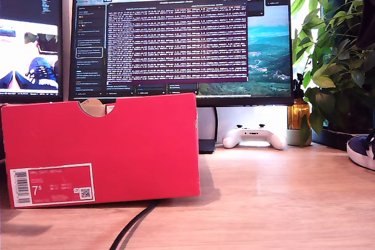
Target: Pack the blue shoes by picking the first shoe and placing it inside the red shoebox, left side, then picking and rotating the second shoe and placing it in the shoebox
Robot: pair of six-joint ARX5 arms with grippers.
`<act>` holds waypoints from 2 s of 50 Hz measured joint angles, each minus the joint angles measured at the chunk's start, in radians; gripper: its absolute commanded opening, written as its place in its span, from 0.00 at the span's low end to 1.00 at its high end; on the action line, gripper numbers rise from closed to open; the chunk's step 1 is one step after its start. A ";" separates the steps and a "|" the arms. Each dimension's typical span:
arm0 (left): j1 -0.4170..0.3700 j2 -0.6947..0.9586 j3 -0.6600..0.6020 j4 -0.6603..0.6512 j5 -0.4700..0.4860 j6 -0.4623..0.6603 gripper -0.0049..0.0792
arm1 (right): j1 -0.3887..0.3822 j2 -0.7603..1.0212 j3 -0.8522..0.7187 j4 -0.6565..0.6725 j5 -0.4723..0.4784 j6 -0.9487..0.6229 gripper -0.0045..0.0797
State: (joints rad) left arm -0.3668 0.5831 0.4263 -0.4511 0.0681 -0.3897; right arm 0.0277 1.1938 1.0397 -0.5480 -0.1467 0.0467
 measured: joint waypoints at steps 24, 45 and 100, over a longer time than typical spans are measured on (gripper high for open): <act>-0.266 0.001 -0.097 0.093 -0.343 -0.203 0.04 | 0.000 0.000 0.000 0.001 0.023 -0.019 0.05; -0.384 0.001 -0.220 0.232 -0.516 -0.261 0.04 | 0.000 0.000 0.000 -0.030 0.026 -0.019 0.05; -0.267 0.263 -0.318 0.719 -0.385 -0.107 0.03 | 0.000 0.000 0.000 -0.273 0.026 0.005 0.12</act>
State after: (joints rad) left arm -0.6342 0.8459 0.1081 0.2680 -0.3168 -0.4969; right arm 0.0277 1.1938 1.0397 -0.8207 -0.1204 0.0513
